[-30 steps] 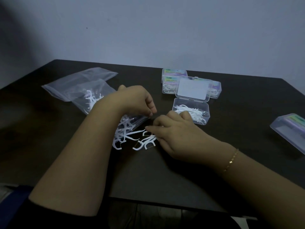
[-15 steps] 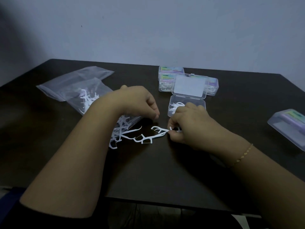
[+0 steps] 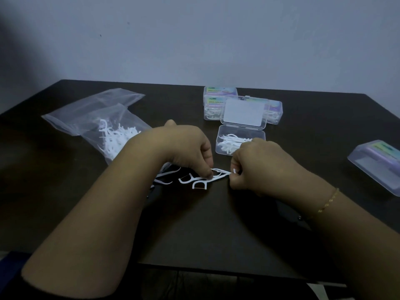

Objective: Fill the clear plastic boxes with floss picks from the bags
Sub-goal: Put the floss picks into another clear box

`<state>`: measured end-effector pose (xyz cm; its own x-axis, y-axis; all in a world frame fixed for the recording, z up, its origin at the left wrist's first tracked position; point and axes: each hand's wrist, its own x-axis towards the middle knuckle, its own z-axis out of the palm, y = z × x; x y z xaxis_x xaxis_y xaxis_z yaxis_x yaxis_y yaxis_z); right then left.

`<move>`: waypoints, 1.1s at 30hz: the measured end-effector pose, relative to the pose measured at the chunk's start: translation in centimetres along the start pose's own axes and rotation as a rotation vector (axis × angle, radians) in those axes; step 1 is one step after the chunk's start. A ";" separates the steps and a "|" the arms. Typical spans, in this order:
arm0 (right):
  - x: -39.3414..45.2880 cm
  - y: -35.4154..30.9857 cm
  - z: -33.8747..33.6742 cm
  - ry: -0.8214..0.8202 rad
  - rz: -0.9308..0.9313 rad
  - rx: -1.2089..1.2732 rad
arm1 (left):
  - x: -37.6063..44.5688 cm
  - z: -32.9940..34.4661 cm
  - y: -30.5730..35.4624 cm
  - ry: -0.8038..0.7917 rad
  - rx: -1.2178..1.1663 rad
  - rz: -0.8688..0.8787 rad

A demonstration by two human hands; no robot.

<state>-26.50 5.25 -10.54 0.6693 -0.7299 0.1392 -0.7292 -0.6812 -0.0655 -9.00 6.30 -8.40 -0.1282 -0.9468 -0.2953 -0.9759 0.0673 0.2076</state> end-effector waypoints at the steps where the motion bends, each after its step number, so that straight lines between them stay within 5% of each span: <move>1: -0.1 0.0 -0.2 -0.007 0.002 -0.010 | 0.0 0.0 0.0 0.006 -0.004 -0.007; 7: 0.0 1.6 -2.3 -0.192 0.183 0.206 | -0.5 -0.6 -0.1 0.017 -0.115 -0.056; 12: 0.1 2.9 -3.3 -0.152 0.300 0.469 | -0.3 -0.1 0.3 0.031 -0.063 -0.057; 15: 0.3 3.2 -3.4 -0.036 0.335 0.549 | -0.1 0.1 0.4 0.026 -0.022 -0.008; 20: 1.1 3.4 -2.0 0.421 0.382 0.723 | 0.2 0.2 -0.3 -0.005 -0.014 -0.023; 23: 1.5 3.6 -1.2 0.522 0.423 0.759 | 0.1 0.0 0.0 -0.035 -0.022 -0.039; 33: 1.7 5.0 -1.2 0.216 0.478 0.391 | 0.2 0.3 0.2 -0.010 -0.043 -0.079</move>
<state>-29.23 0.66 -9.49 0.2105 -0.9572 0.1987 -0.8062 -0.2849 -0.5185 -9.26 6.22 -8.69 -0.0530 -0.9453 -0.3218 -0.9746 -0.0212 0.2228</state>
